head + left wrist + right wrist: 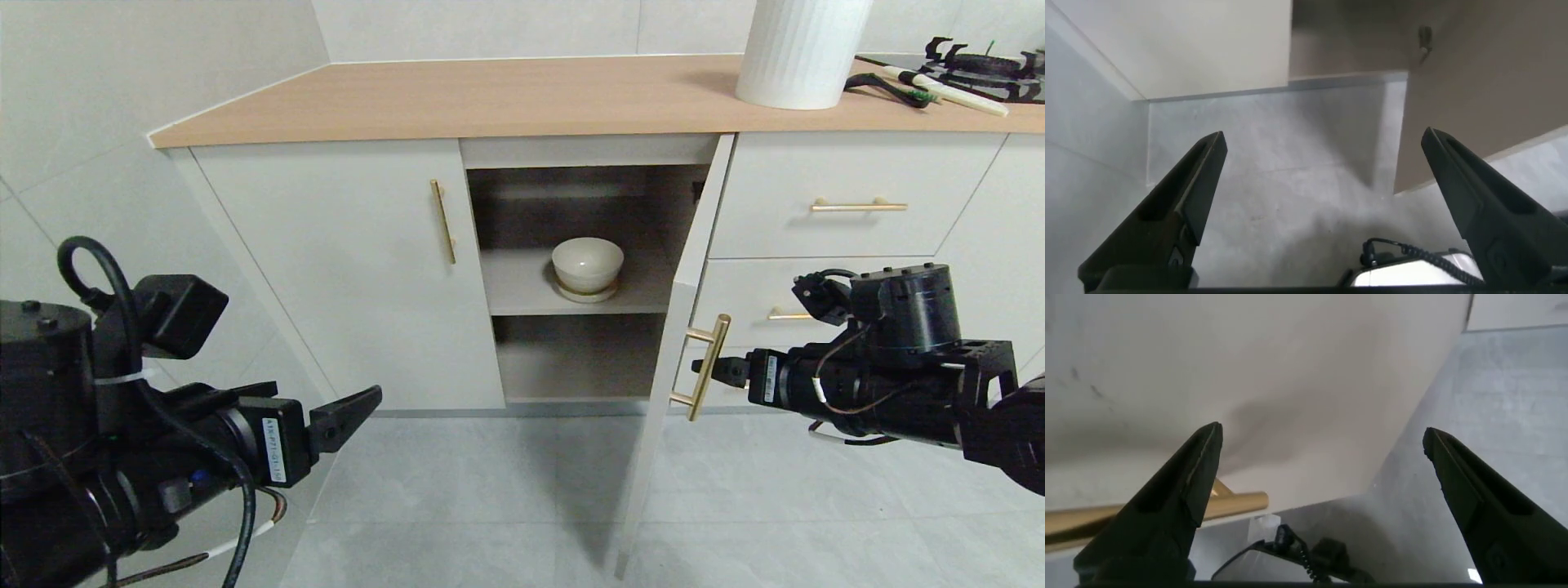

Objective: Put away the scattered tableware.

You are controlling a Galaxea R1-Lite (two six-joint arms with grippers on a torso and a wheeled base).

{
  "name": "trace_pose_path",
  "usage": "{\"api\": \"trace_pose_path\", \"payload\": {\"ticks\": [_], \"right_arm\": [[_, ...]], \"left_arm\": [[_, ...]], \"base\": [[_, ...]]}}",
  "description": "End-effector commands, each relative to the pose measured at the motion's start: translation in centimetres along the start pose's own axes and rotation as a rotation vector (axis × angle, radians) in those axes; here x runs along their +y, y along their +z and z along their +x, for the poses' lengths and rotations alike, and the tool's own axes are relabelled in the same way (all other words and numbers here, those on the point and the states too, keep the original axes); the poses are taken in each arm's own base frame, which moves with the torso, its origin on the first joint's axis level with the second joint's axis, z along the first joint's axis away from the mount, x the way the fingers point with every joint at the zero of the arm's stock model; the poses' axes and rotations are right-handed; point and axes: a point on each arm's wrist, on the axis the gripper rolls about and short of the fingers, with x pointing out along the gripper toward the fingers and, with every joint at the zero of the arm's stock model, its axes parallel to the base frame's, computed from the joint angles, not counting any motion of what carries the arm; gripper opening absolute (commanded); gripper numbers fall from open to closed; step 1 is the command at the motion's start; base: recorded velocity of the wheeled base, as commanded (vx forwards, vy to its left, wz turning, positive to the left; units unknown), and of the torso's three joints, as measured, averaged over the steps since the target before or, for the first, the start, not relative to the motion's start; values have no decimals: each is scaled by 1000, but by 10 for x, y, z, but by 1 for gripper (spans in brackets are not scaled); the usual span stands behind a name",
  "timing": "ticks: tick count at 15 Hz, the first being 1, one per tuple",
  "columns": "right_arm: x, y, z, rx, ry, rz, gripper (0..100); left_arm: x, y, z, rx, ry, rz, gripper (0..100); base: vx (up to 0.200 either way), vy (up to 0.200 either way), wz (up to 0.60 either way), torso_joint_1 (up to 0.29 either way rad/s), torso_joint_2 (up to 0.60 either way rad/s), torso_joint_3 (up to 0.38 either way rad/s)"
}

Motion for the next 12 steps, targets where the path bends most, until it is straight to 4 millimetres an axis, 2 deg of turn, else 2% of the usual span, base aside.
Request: {"api": "trace_pose_path", "payload": {"ticks": [1,4,8,12], "right_arm": [[1,-2,3,9,5,1,100],[9,-10,14,32,25,-3,100],[10,-11,30,-25,27,52,100],[15,-15,33,-25,26,46,100]], "left_arm": [[0,1,0,-12,8,-4,100],[0,1,3,-18,22,-5,100],[0,0,3,-12,24,-1,100],[1,-7,3,13,26,53,100]], "base": [[0,0,0,0,0,0],[0,0,0,0,0,0],[0,0,0,0,0,0],[0,0,0,0,0,0]]}}
